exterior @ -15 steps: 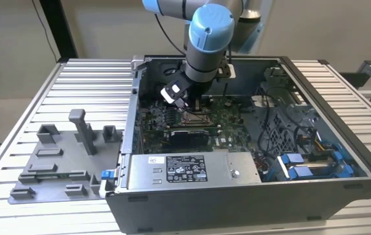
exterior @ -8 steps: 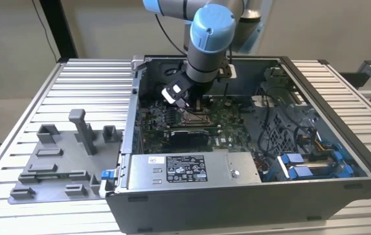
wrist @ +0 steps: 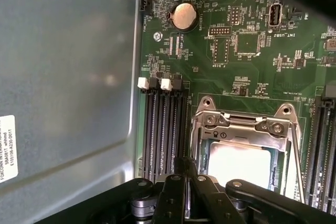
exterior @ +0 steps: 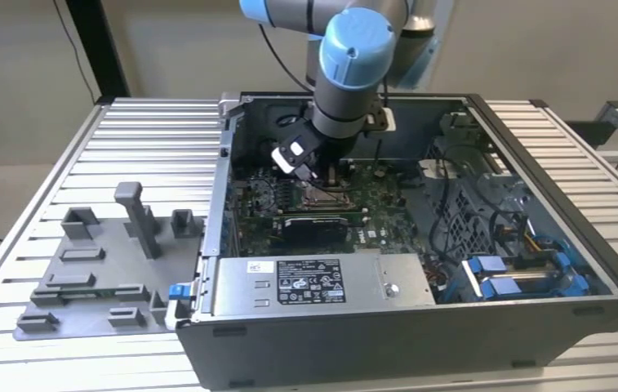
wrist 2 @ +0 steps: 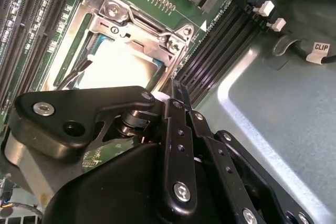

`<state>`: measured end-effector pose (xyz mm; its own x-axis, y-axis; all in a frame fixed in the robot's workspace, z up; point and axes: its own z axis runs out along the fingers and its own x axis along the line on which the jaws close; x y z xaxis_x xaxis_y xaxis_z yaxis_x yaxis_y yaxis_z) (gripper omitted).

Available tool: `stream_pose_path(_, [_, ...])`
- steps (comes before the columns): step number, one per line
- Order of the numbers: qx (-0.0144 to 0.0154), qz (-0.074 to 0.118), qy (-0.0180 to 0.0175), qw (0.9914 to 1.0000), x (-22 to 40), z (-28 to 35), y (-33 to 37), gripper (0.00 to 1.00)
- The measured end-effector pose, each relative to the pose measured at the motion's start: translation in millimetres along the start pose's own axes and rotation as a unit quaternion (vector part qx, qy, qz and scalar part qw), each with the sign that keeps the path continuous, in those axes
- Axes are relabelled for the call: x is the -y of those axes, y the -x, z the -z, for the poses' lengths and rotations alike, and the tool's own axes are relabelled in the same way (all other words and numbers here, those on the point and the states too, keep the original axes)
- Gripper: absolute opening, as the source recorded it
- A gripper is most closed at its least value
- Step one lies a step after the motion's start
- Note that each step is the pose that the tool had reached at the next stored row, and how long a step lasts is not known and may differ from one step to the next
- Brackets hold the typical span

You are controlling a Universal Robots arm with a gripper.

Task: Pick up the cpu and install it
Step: 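Place the cpu into insertion slot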

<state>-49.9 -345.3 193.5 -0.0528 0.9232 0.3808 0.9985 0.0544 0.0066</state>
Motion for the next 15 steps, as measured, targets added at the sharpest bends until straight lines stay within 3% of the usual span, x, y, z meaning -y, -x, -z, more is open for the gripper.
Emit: stream_pose_path(15, [0.0000, 0.000, 0.0000, 1.00000, -5.4, -1.4, 0.9, 0.00])
